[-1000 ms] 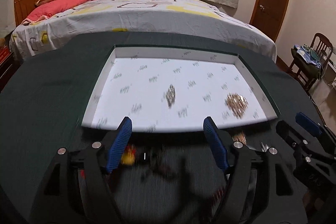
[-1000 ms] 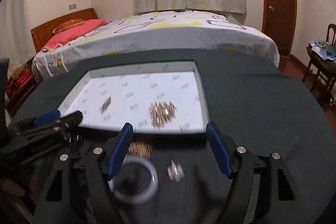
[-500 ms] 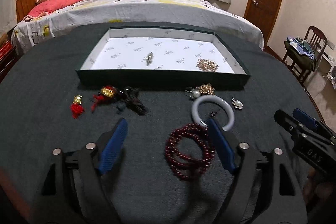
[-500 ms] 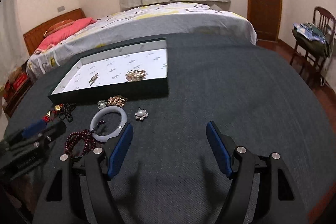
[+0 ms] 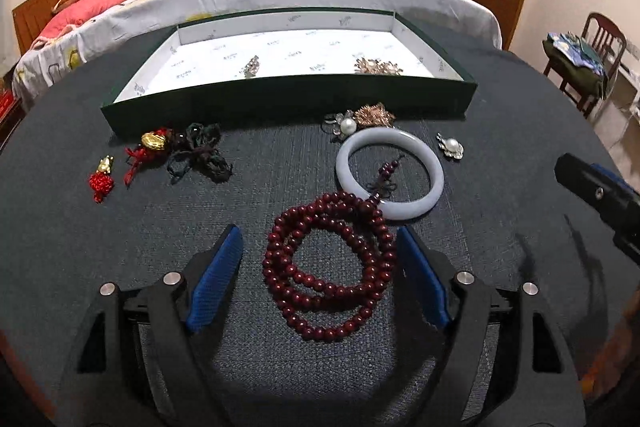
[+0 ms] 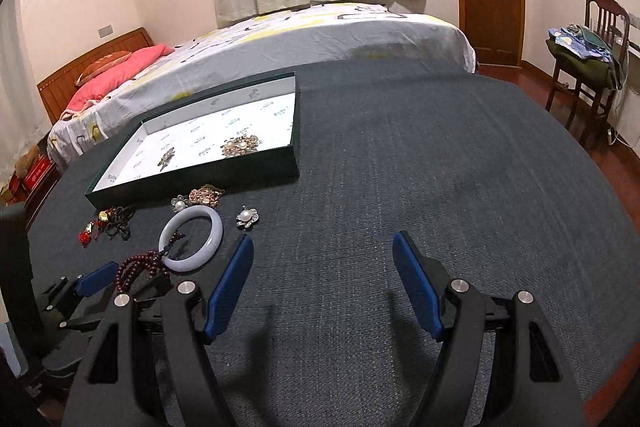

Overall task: Organize jewelry
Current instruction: 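Grasp the dark red bead necklace with the left tool, then grasp the white jade bangle with the right tool while the left tool holds the beads, then carry the beads and bangle into the tray and open both tools, then grasp the small pearl flower brooch with the right tool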

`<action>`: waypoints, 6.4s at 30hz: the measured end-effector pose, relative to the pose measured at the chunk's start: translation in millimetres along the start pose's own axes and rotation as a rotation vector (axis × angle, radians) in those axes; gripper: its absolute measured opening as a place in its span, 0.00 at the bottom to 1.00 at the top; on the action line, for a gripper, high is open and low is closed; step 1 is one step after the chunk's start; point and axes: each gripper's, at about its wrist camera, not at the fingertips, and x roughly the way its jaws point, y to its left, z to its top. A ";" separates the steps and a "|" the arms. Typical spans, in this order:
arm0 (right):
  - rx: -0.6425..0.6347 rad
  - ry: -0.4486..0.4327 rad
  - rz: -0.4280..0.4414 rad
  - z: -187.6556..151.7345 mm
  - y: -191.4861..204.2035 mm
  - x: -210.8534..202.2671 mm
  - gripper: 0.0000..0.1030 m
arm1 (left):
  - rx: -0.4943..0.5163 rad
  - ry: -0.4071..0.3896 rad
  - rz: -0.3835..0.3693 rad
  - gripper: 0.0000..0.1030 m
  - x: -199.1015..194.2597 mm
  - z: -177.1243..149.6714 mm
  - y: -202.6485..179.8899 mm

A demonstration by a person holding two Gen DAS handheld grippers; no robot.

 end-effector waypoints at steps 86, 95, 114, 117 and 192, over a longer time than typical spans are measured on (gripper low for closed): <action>-0.203 0.101 0.093 5.4 116.6 39.5 0.66 | -0.215 -0.118 0.082 0.06 -55.1 2.4 151.6; -0.203 0.006 0.120 30.9 121.5 14.7 0.66 | -0.192 -0.181 0.043 0.06 -72.8 23.0 137.9; -0.219 -0.089 0.200 104.2 158.8 71.8 0.66 | -0.098 -0.282 -0.008 0.06 -13.9 129.5 116.8; -0.210 -0.048 0.210 106.4 162.4 95.2 0.66 | -0.105 -0.243 -0.007 0.06 11.4 135.9 118.8; -0.096 0.127 0.020 20.7 67.4 76.3 0.52 | -0.188 -0.122 0.034 0.55 -7.7 38.7 127.7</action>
